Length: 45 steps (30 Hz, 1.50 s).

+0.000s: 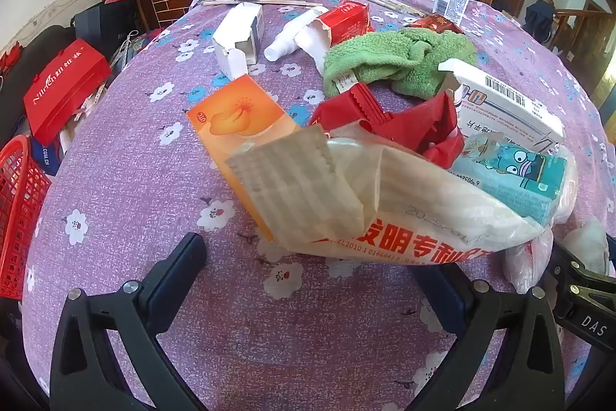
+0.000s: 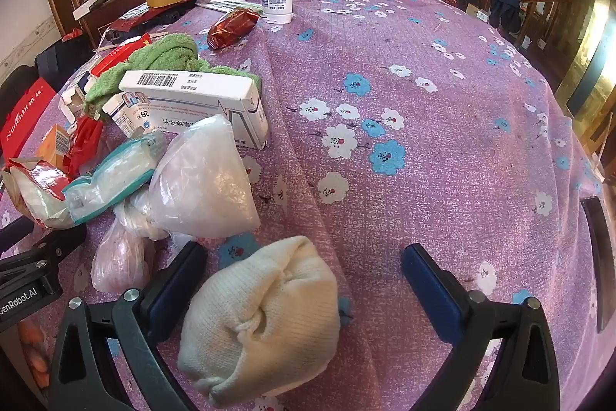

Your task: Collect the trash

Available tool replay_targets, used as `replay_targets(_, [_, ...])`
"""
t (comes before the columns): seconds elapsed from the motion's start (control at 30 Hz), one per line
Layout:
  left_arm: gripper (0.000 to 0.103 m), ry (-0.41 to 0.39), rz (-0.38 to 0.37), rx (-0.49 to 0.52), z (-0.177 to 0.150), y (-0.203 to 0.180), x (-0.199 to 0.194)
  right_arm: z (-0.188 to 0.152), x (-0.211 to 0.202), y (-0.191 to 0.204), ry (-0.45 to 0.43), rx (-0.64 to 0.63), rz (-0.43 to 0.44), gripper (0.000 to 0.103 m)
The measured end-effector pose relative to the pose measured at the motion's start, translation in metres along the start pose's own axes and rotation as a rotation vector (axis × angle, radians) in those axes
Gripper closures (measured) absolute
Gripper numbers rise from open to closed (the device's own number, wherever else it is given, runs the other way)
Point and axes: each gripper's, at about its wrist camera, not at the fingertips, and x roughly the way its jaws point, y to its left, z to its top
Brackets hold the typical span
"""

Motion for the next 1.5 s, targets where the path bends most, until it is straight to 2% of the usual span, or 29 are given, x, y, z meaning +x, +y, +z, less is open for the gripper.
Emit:
replay_targets(0.33, [0.0, 0.0, -0.003, 0.005, -0.001, 0.0, -0.001, 0.0, 0.0, 0.0, -0.001, 0.0, 0.0, 0.0])
replay_targets(0.47, [0.0, 0.012, -0.062, 0.04, -0.008, 0.01, -0.011, 0.0, 0.0, 0.001, 0.001, 0.003, -0.006, 0.0])
replay_targets(0.6, [0.0, -0.051, -0.112, 0.048, -0.028, 0.025, -0.041, -0.004, -0.007, -0.004, 0.027, -0.014, 0.026, 0.0])
replay_targets(0.77, [0.0, -0.164, -0.169, 0.068, -0.054, 0.046, -0.085, -0.03, -0.064, -0.006, -0.1, -0.047, 0.037, 0.0])
replay_targets(0.93, [0.0, -0.298, -0.208, 0.045, -0.085, 0.056, -0.125, -0.067, -0.114, -0.009, -0.245, -0.005, 0.114, 0.0])
replay_targets(1.0, [0.0, -0.327, -0.202, 0.056, -0.095, 0.054, -0.133, -0.083, -0.132, -0.005, -0.295, 0.014, 0.137, 0.0])
replay_targets(1.07, [0.0, -0.345, -0.194, 0.073, -0.103, 0.052, -0.141, -0.091, -0.14, 0.0, -0.318, 0.03, 0.164, 0.002])
replay_targets(1.13, [0.0, -0.361, -0.198, 0.091, -0.108, 0.049, -0.148, -0.101, -0.146, 0.008, -0.332, 0.018, 0.171, 0.013])
replay_targets(1.23, [0.0, -0.386, -0.182, 0.093, -0.111, 0.05, -0.158, -0.11, -0.152, 0.015, -0.349, 0.003, 0.145, 0.02])
replay_targets(1.37, [0.0, -0.411, -0.137, 0.09, -0.115, 0.053, -0.164, -0.118, -0.165, 0.015, -0.37, 0.022, 0.169, 0.021])
replay_targets(1.5, [0.0, -0.434, -0.107, 0.087, -0.121, 0.058, -0.172, -0.125, -0.176, 0.018, -0.392, 0.019, 0.153, 0.021])
